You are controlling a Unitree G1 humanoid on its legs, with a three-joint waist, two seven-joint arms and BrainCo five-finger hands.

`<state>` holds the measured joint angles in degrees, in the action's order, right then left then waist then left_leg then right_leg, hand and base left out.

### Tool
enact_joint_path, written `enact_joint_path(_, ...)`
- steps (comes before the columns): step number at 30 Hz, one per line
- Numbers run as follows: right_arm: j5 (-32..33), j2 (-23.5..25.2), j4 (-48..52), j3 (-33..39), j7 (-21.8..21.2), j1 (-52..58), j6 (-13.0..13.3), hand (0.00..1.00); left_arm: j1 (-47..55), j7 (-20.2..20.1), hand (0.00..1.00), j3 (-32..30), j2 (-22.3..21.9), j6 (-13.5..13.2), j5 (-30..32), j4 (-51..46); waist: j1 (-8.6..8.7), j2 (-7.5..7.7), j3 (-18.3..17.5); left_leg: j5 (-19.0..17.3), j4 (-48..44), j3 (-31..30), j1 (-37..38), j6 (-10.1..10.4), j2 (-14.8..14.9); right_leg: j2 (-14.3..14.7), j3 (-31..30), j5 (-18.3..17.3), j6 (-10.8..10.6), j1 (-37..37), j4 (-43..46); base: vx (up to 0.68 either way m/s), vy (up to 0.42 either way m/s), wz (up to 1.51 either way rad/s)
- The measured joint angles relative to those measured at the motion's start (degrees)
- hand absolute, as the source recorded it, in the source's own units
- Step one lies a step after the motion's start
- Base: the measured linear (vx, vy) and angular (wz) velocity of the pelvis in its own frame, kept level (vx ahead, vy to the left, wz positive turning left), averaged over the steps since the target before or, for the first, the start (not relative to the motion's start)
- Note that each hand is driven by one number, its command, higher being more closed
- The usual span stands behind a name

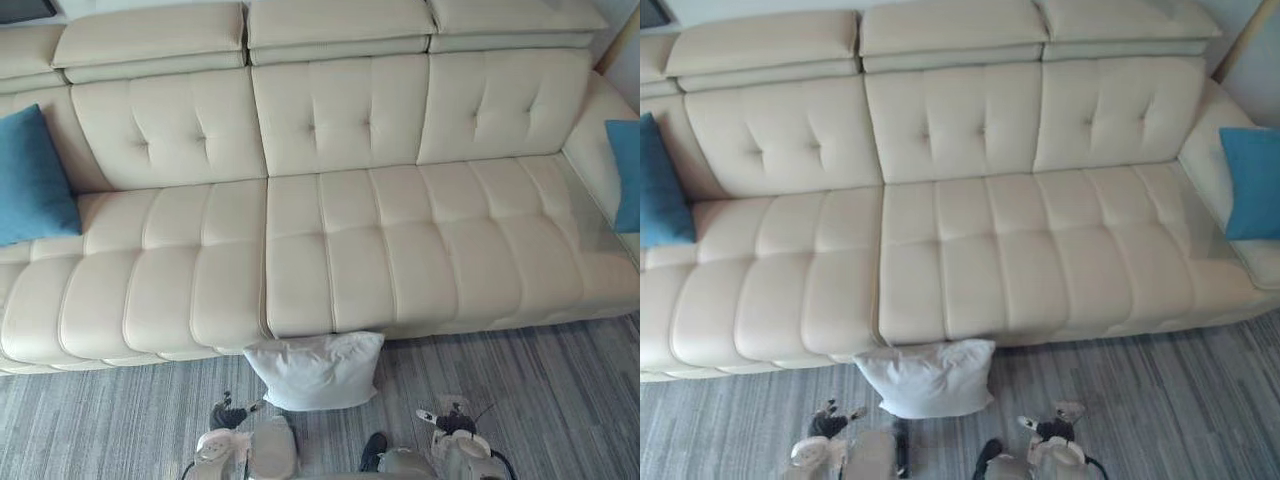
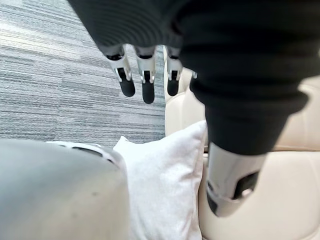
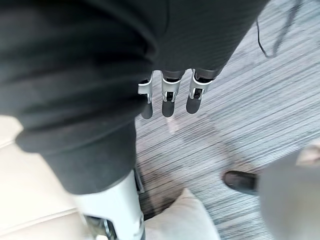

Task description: Pick up cushions and gather them together orderly.

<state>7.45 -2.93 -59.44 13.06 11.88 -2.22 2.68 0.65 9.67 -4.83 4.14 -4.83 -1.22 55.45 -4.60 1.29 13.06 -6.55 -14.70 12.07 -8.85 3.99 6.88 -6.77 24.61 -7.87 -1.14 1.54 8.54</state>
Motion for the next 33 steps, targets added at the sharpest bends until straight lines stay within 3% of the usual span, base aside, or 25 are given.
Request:
enact_joint_path(2, -0.2, 1.8, 0.4, 0.3, 0.0, 0.6, 0.0, 0.00, 0.0, -0.2, 0.00, -0.5, -0.2, 0.2, 0.2, -0.3, -0.24, 0.98, 0.1, 0.4, 1.6, -0.1, 2.1, -0.3, -1.0, -0.7, 0.0, 0.6, -1.0, 2.0, -0.7, 0.13, 0.069, 0.15)
enact_joint_path(7, -0.8, 3.9, 2.5, 0.4, 0.0, 1.9, 0.1, 0.00, 0.3, -0.1, 0.00, -1.0, -0.7, 0.1, 0.3, 0.3, -0.63, 0.87, 0.0, 0.7, 5.6, 0.8, 7.0, -0.7, -1.8, -1.3, -0.5, 0.8, -1.3, 4.5, -0.7, 0.06, 0.028, -0.05)
enact_joint_path(12, -2.5, 4.3, 2.5, 0.4, 0.0, 2.9, 0.0, 0.00, 0.3, -0.1, 0.00, -1.0, -0.7, 0.1, 1.0, 0.8, -0.88, 0.84, -0.2, 3.7, 11.1, 1.7, 10.1, -0.7, -2.5, -1.5, -1.3, 0.8, -1.4, 4.4, -0.6, -0.04, -0.018, -0.11)
enact_joint_path(17, -3.0, 4.1, 2.5, 0.3, 0.1, 2.7, 0.1, 0.00, 0.3, 0.0, 0.00, -0.9, -0.7, 0.1, 0.9, 0.8, -0.97, 0.70, -0.4, 4.9, 11.1, -1.0, 8.7, -1.5, -2.4, -2.1, -4.5, 0.4, -2.0, 0.0, 8.7, -0.10, 0.027, 0.23)
enact_joint_path(19, -3.0, 4.4, 2.5, 0.2, 0.3, 2.9, 0.1, 0.00, 0.3, 0.1, 0.00, -1.0, -0.5, 0.1, 0.5, 0.3, -1.32, 1.42, -1.0, 5.1, 10.6, -3.1, 6.3, -1.8, -2.8, -2.1, -7.0, 0.4, -2.0, -1.4, 9.3, -0.10, 0.051, 0.50)
enact_joint_path(24, -2.8, 4.7, 2.5, -0.2, 0.5, 0.8, 0.1, 0.00, -0.5, 0.4, 0.00, -3.1, -1.0, 0.1, -0.8, -2.0, -2.96, 2.02, -0.9, 3.9, 4.5, -5.4, -2.1, -2.0, -3.6, -2.2, -6.5, -1.1, -2.3, -3.6, 5.9, -0.12, 0.006, 0.29)
enact_joint_path(28, -1.1, 2.9, 3.2, -1.0, 1.6, -3.1, 0.2, 0.00, -5.5, 2.0, 0.00, -2.8, -0.7, 0.1, -3.3, -5.5, -3.27, 1.12, 3.3, 2.8, -6.0, -10.9, -13.7, -1.5, -3.2, -2.4, -2.7, -6.0, -1.3, -10.3, 12.9, -0.22, -0.059, 0.55)
enact_joint_path(32, 0.8, 1.6, 7.6, -1.0, 3.0, -7.8, 0.8, 0.00, -11.9, 3.9, 0.00, -2.7, 1.9, 0.0, -5.4, -9.6, -4.12, 3.47, 8.3, 3.1, -11.1, -12.9, -22.3, -1.0, -3.2, -4.0, -1.2, -10.2, -0.3, -19.5, 23.0, -0.18, -0.056, 0.27)
enact_joint_path(33, 0.8, 1.6, 7.6, -1.0, 3.0, -7.8, 0.8, 0.00, -11.9, 3.9, 0.00, -2.7, 1.9, 0.0, -5.4, -9.6, -4.12, 3.47, 8.3, 3.1, -11.1, -12.9, -22.3, -1.0, -3.2, -4.0, -1.2, -10.2, -0.3, -19.5, 23.0, -0.12, -0.020, 0.07)
